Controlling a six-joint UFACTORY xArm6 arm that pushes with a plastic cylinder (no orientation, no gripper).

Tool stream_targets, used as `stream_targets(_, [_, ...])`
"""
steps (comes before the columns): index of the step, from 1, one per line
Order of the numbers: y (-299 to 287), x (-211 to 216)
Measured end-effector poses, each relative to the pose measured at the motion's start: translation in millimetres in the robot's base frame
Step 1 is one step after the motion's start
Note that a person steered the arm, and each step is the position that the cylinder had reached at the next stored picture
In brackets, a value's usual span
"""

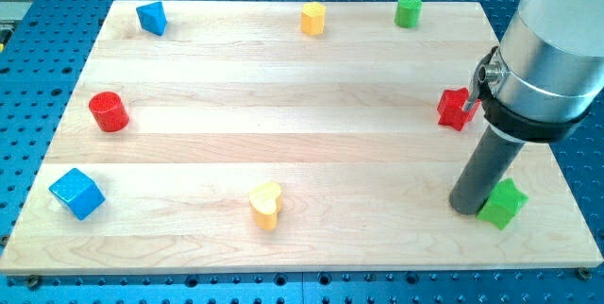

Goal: Place your arm at the bottom left corner of the board

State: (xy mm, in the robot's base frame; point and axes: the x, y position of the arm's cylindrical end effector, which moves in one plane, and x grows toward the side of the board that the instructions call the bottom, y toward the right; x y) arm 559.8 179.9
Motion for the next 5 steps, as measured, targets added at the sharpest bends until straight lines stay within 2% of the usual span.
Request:
stream_targets(2, [-6, -6])
stream_targets(3, [-6, -30])
stream_targets(4, [-23, -48])
stream_targets(5, [-59, -48])
